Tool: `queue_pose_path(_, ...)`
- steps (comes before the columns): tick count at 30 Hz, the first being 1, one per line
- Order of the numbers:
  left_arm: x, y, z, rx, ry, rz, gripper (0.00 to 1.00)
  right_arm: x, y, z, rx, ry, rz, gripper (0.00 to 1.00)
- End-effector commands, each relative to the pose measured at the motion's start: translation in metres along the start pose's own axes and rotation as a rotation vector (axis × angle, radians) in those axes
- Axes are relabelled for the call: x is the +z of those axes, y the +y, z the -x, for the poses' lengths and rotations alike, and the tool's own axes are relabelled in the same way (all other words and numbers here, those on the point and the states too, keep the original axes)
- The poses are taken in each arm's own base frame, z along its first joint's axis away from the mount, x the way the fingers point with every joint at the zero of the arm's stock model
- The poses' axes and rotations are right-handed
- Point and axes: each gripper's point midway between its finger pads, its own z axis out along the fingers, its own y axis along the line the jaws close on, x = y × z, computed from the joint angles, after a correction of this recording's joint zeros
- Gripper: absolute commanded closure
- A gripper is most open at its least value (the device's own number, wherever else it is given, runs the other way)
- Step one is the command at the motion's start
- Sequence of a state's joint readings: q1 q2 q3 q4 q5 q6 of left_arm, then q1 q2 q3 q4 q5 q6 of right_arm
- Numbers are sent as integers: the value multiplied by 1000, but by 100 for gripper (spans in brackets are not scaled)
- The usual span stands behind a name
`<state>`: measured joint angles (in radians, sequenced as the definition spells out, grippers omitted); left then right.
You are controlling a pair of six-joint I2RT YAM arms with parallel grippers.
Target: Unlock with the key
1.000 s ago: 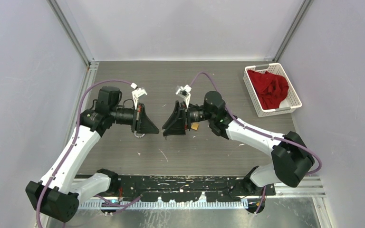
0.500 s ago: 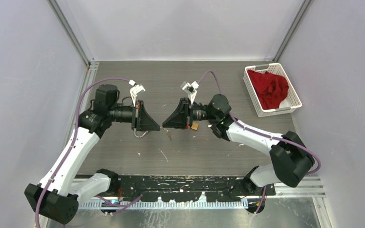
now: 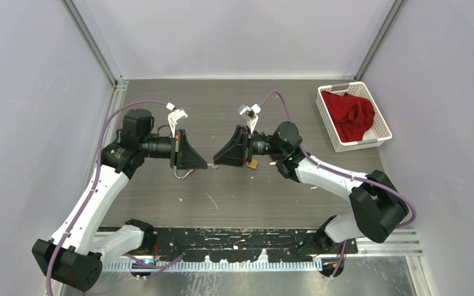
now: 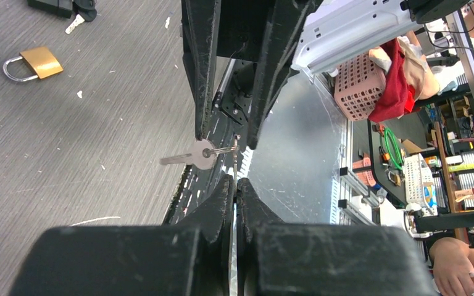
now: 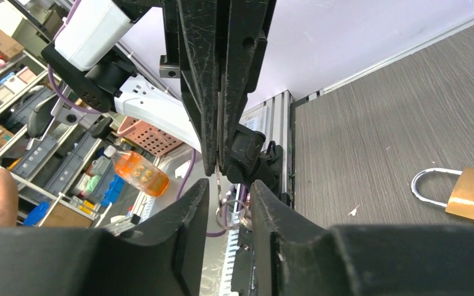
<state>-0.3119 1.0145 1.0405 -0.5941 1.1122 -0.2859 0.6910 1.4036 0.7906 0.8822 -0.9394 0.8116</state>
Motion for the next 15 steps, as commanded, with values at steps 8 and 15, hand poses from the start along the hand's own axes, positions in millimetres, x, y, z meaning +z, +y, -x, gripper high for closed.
queue_pose_path(8, -4, -14, 12, 60, -37, -40, 100, -2, 10, 10, -52, -29, 24, 76)
queue_pose_path(15, -5, -14, 15, 66, -46, -37, 100, -2, 12, 9, -47, -24, 42, 62)
